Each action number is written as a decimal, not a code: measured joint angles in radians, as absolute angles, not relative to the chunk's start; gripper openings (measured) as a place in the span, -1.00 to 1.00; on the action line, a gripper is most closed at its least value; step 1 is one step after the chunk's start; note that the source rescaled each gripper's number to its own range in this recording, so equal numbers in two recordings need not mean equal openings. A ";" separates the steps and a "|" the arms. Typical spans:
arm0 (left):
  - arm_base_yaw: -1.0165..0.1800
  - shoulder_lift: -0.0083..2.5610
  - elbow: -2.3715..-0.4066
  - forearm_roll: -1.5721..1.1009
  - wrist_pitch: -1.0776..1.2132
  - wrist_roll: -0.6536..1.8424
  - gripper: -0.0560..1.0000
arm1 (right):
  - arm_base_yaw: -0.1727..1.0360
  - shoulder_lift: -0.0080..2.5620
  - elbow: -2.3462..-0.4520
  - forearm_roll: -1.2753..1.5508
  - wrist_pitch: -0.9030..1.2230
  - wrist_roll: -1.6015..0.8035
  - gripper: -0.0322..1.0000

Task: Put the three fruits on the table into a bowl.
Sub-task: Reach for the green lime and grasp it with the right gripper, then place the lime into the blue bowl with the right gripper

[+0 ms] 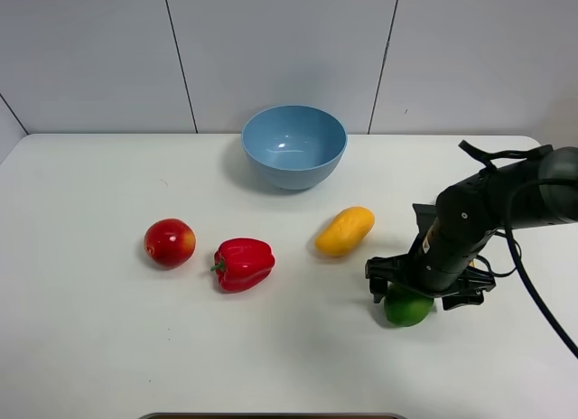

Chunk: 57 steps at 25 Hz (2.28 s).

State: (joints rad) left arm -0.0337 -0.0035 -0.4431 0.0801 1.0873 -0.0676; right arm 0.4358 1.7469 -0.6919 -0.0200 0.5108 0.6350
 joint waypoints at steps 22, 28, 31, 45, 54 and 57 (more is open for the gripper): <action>-0.034 -0.004 -0.443 0.080 1.087 -0.068 1.00 | 0.436 1.747 -0.692 -0.031 0.507 0.631 -0.44; -0.034 -0.004 -0.443 0.080 1.087 -0.068 1.00 | 0.436 1.747 -0.692 -0.057 0.513 0.631 -0.44; -0.034 -0.004 -0.443 0.080 1.087 -0.068 1.00 | 0.436 1.747 -0.692 -0.065 0.515 0.631 -0.44; -0.034 -0.004 -0.443 0.080 1.087 -0.068 1.00 | 0.436 1.747 -0.692 -0.067 0.515 0.631 -0.44; -0.034 -0.004 -0.443 0.080 1.087 -0.067 1.00 | 0.436 1.747 -0.692 -0.073 0.515 0.631 -0.44; -0.034 -0.004 -0.443 0.080 1.087 -0.067 1.00 | 0.436 1.747 -0.692 -0.073 0.515 0.631 -0.44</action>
